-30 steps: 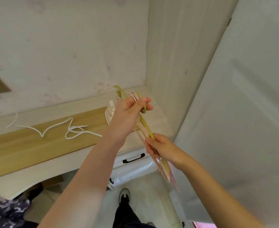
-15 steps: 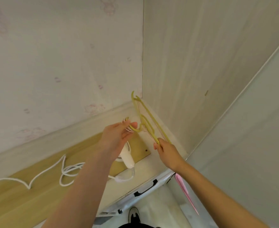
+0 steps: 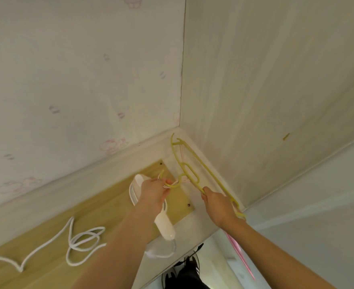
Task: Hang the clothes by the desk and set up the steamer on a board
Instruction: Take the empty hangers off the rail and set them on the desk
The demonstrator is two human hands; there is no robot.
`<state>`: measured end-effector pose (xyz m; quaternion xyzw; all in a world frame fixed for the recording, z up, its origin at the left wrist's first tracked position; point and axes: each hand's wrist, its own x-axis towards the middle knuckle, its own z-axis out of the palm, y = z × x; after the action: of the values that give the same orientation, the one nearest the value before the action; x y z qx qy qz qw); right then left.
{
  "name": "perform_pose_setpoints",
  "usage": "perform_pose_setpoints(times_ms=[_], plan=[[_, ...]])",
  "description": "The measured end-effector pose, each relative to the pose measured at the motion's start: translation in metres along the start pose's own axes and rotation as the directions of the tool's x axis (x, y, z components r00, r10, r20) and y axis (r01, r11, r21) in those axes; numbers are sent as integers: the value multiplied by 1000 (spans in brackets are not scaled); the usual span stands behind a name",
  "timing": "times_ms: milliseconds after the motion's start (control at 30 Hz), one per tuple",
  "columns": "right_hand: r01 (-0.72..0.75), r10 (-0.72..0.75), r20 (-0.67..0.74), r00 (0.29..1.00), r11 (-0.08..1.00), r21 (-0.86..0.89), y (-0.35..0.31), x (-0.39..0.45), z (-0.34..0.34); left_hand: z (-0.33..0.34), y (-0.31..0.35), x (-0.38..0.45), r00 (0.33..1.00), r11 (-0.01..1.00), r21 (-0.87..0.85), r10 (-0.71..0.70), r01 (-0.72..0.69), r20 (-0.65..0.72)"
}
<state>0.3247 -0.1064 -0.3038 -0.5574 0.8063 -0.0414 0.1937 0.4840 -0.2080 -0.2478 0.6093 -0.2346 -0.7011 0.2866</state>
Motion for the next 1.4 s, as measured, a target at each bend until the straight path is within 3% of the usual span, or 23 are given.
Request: perform_pose_setpoints(times_ms=[200, 400, 500, 700, 800, 900, 1000, 1100, 1200, 1333, 1400], plan=[[-39, 40, 19, 999, 999, -22, 11, 18, 7, 30, -8, 28, 995, 996, 89, 0, 9, -100], [-84, 88, 42, 995, 992, -91, 27, 32, 18, 35, -28, 57, 965, 981, 57, -170, 185, -199], [-74, 78, 50, 996, 994, -78, 33, 38, 24, 39, -35, 62, 961, 977, 60, -190, 206, -199], [-38, 40, 45, 998, 998, -46, 37, 46, 35, 44, -48, 63, 968, 975, 175, -93, 135, -231], [-30, 29, 53, 998, 999, 20, 41, 48, 37, 45, -53, 66, 963, 915, 392, 16, 94, -268], [-1, -1, 55, 998, 999, 45, 43, 51, 38, 48, -60, 61, 957, 785, 619, 202, -31, -208], [12, -17, 66, 998, 997, 70, 43, 55, 37, 52, -69, 48, 943, 564, 809, 331, -166, -37], [15, -21, 71, 997, 996, 89, 44, 56, 37, 49, -81, 44, 883, 148, 940, 411, -309, 226], [24, -31, 70, 997, 996, 91, 47, 57, 37, 43, -89, 51, 877, -197, 942, 353, -271, 326], [43, -46, 46, 998, 997, 59, 50, 57, 38, 43, -98, 53, 869, -393, 882, 302, -261, 392], [71, -72, 26, 997, 997, 6, 49, 57, 38, 44, -100, 52, 903, -404, 887, 256, -224, 345]])
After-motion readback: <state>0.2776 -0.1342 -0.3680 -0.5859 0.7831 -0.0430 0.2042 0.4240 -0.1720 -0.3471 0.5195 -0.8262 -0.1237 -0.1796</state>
